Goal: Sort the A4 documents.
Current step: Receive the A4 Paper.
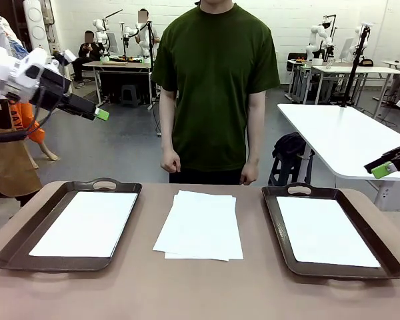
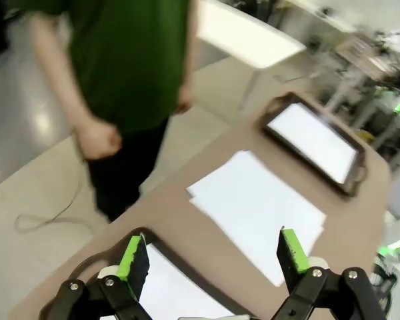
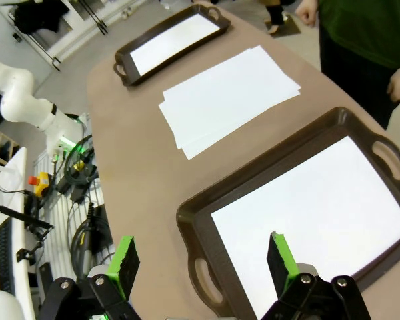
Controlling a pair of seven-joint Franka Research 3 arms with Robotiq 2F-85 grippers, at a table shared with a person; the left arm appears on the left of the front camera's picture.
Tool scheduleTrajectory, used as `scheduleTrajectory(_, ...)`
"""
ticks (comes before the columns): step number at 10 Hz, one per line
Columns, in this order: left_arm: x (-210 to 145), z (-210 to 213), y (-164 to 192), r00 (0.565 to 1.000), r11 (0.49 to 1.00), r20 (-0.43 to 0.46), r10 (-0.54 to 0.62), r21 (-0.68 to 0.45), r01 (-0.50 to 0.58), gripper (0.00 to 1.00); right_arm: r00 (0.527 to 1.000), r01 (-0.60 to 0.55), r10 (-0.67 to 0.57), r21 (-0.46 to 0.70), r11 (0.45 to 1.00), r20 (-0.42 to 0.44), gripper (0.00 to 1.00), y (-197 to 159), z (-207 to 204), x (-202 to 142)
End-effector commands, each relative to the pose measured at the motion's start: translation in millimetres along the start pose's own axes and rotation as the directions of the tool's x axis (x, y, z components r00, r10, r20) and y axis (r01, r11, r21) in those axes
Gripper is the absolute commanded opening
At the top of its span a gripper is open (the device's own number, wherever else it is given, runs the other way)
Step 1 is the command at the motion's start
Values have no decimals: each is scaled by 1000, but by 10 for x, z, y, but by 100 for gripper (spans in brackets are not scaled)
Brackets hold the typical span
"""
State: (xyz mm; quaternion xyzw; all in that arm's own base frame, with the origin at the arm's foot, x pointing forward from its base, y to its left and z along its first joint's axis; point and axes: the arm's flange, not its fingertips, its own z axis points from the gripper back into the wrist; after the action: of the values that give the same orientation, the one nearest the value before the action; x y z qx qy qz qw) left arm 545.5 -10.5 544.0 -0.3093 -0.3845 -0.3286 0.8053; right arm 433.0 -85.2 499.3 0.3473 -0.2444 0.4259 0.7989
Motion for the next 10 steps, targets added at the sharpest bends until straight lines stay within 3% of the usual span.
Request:
scheduleTrajectory(1, -354, -10, 29, 999, 975, -39, -13, -221, 4, 100, 1000, -6, 6, 5, 1000, 1, 100, 5, -2, -3)
scheduleTrajectory(2, -403, -45, -16, 999, 970, -49, -5, -243, -7, 100, 1000, -6, 6, 5, 1000, 1, 100, 5, -2, -3)
scheduleTrajectory(4, -360, 46, -222, 999, 962, 17, -46, -269, 49, 100, 1000, -6, 6, 5, 1000, 1, 100, 5, -2, -3)
scheduleTrajectory(8, -448, -76, -556, 963, 973, -141, -230, -54, 225, 100, 1000, -6, 6, 5, 1000, 1, 100, 5, -2, -3)
scheduleTrajectory(10, -506, -115, -566, 946, 964, -183, -267, -48, 262, 100, 1000, -6, 6, 5, 1000, 1, 100, 5, -2, -3)
